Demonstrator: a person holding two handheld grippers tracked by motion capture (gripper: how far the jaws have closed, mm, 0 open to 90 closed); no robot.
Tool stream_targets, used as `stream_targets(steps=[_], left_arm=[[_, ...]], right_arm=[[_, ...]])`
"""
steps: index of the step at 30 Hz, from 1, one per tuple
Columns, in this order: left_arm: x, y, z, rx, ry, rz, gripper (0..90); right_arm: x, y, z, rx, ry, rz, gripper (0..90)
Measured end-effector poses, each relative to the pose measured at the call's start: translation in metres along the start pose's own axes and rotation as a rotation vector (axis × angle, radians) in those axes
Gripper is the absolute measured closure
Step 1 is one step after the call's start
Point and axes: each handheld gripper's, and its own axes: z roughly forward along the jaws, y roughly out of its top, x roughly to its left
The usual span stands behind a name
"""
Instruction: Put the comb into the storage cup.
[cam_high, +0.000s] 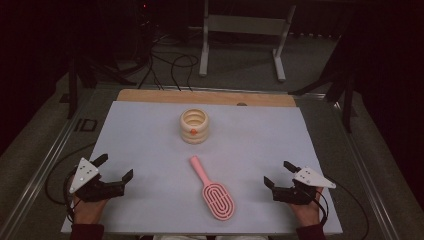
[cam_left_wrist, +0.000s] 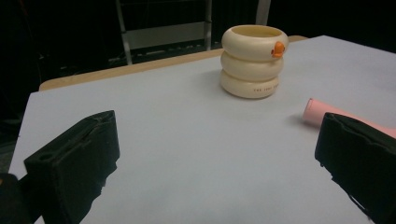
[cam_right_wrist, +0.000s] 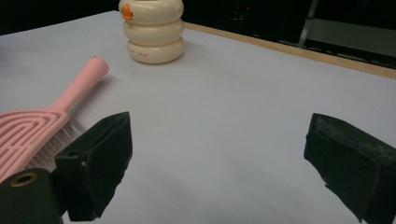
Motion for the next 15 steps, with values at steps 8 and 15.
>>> stream_targets(steps=[8, 15], left_arm=[[-0.0007, -0.0021, 0.0000, 0.003, 0.002, -0.009, 0.4], [-0.0006, -0.0025, 0.0007, 0.004, -0.001, -0.018, 0.7]], right_arm=[[0.0016, -0.0017, 0.0018, 0.013, -0.005, -0.004, 8.0], [0.0008, -0.0034, 0.0031, 0.025, -0.007, -0.005, 8.0]])
